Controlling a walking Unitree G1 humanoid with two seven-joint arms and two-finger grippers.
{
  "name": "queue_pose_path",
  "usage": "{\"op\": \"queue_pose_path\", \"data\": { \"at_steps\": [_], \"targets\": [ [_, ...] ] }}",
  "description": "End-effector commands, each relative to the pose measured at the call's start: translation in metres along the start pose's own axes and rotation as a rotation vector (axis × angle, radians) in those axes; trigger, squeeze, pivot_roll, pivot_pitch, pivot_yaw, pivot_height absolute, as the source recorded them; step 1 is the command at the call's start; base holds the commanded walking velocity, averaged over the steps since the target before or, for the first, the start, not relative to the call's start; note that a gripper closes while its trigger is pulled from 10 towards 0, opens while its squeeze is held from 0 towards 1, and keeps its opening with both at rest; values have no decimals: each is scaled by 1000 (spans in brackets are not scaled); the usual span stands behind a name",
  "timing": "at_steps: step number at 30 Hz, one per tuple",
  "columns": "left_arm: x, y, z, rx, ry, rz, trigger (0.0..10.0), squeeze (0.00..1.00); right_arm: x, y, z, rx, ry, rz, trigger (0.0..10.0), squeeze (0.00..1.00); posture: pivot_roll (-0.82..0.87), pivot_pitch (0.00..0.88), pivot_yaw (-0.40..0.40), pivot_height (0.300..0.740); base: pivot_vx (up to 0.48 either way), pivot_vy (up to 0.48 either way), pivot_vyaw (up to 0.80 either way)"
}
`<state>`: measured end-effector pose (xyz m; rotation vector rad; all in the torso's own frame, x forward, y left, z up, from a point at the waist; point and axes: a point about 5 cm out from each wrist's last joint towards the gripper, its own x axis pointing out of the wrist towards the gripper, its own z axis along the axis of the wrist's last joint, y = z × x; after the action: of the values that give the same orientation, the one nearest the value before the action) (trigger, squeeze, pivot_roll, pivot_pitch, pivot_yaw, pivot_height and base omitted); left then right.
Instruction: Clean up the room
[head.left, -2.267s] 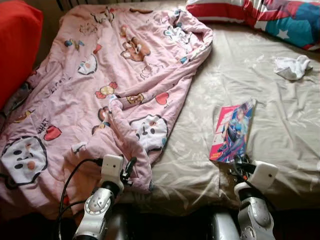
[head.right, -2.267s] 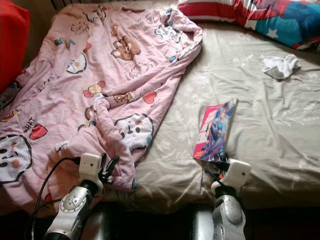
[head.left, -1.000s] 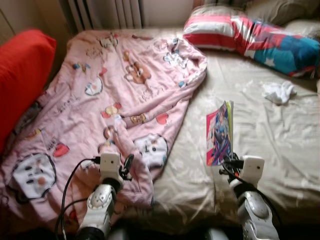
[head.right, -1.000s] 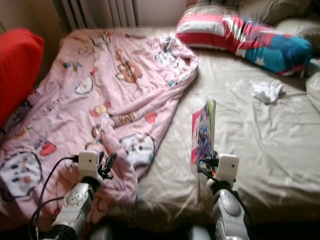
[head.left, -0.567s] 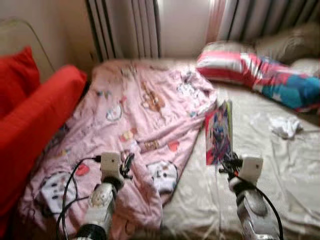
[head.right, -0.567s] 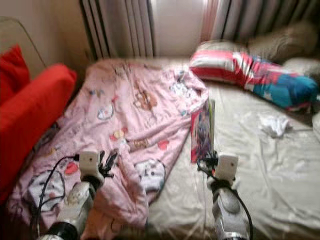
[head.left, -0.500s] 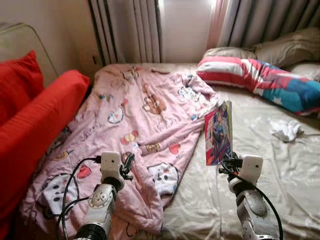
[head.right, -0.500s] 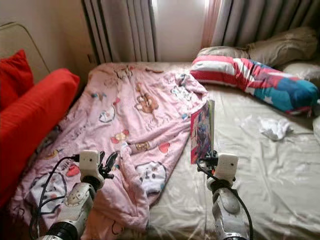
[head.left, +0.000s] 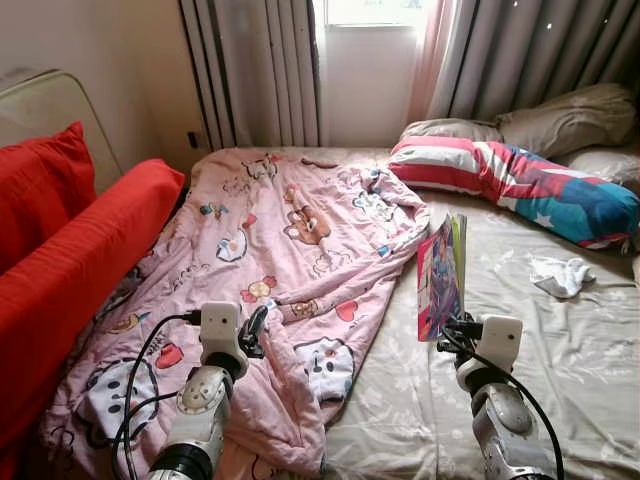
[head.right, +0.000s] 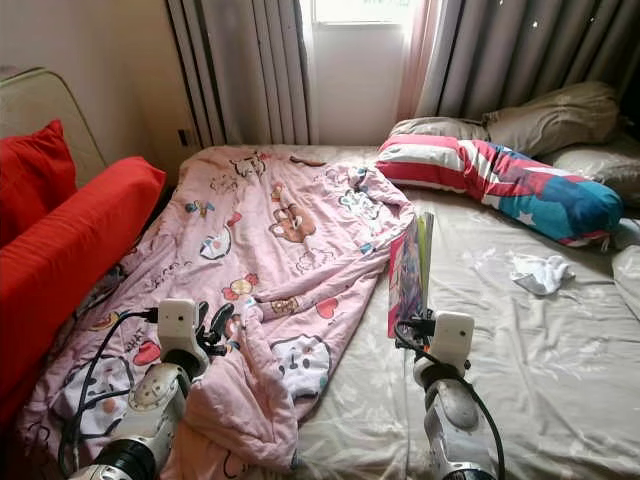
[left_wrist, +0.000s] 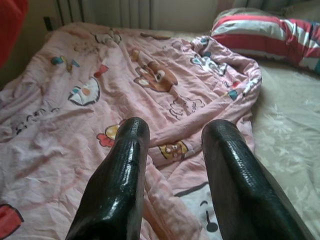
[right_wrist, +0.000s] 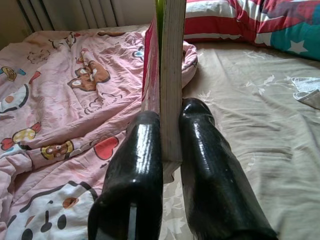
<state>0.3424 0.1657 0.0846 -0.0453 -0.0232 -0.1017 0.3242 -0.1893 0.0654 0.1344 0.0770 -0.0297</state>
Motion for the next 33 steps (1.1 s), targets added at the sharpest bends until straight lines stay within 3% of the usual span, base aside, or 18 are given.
{"op": "queue_pose_path", "data": {
  "at_steps": [1,6,17,33],
  "targets": [
    [2,4,2,0,-3,19,10000,0,7,2,15,-3,-72,9,10000,0,-79,32,-9,714,0,0,0],
    [3,4,4,0,-12,18,10000,0,8,5,16,-10,-74,26,10000,0,-77,28,-13,739,0,0,0],
    [3,8,6,14,-24,35,10000,0,12,2,15,8,-62,-9,10000,0,-70,25,-18,740,0,0,0],
    [5,8,9,17,-31,37,10000,0,14,-2,14,19,-41,-40,10000,0,-74,26,-22,740,0,-373,0]
  ]
}}
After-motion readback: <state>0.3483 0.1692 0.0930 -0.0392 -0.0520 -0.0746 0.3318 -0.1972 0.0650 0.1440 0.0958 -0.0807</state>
